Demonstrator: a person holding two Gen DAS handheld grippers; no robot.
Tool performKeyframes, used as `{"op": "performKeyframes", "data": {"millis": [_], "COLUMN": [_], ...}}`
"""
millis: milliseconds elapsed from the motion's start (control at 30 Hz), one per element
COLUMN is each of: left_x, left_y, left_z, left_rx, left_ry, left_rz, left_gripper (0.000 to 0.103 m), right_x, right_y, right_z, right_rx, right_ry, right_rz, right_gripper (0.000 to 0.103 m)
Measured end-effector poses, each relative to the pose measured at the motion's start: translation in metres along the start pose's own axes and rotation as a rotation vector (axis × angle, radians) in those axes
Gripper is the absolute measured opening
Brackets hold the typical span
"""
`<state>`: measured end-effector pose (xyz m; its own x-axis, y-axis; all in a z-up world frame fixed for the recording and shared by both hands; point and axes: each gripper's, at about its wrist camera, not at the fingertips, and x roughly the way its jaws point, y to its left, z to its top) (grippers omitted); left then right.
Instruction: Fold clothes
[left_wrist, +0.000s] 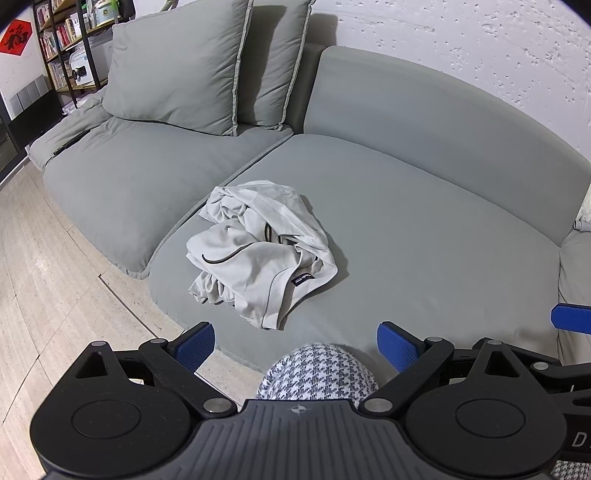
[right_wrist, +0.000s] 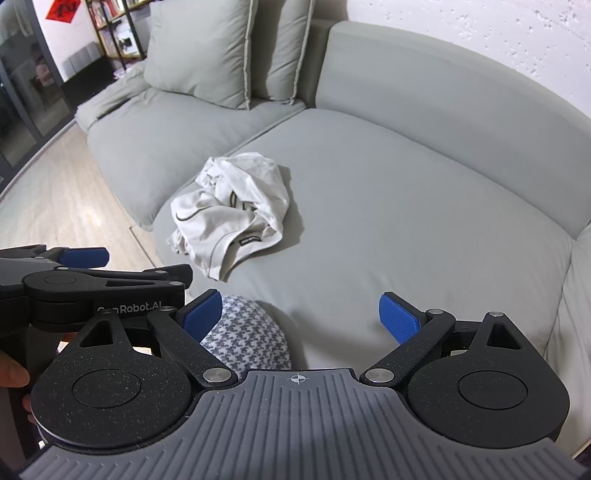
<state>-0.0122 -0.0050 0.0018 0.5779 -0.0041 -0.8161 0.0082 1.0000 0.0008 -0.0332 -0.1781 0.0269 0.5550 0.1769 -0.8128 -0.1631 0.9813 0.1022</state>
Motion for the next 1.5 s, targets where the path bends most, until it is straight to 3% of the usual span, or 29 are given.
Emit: {"op": "performKeyframes", "data": {"millis": [667, 900, 1133, 1367, 1500], "left_x": [0.029, 0.051, 0.075, 0.104, 0.125], "left_y": [0.017, 0.038, 0.06, 0.07, 0.074], "left_z": [-0.005, -0.021, -0.036, -0.029, -0.018], "left_rx": [-0.03, -0.078, -0.132, -0.187, -0.227], "left_ry": [0.029, 0.09, 0.119, 0.095, 0.097], "left_rz": [0.0, -0.021, 0.004, 0.035, 0.028], "left_gripper": [0.095, 0.097, 0.097, 0.093, 0.09], "right_x": [0.021, 0.038, 0.066, 0.099, 0.123], "right_y": [0.017, 0.033, 0.045, 0.046, 0.048], "right_z": [0.006, 0.0, -0.002, 0.005, 0.014], "right_rx": [-0.04, -0.11, -0.148, -0.149, -0.179], "right_ry": [0.028, 0.01, 0.024, 0.016, 0.005], "right_rz": [-0.016, -0.015, -0.006, 0.041, 0.066], "right_gripper": [0.095, 0.095, 0.094, 0.085, 0.073]}}
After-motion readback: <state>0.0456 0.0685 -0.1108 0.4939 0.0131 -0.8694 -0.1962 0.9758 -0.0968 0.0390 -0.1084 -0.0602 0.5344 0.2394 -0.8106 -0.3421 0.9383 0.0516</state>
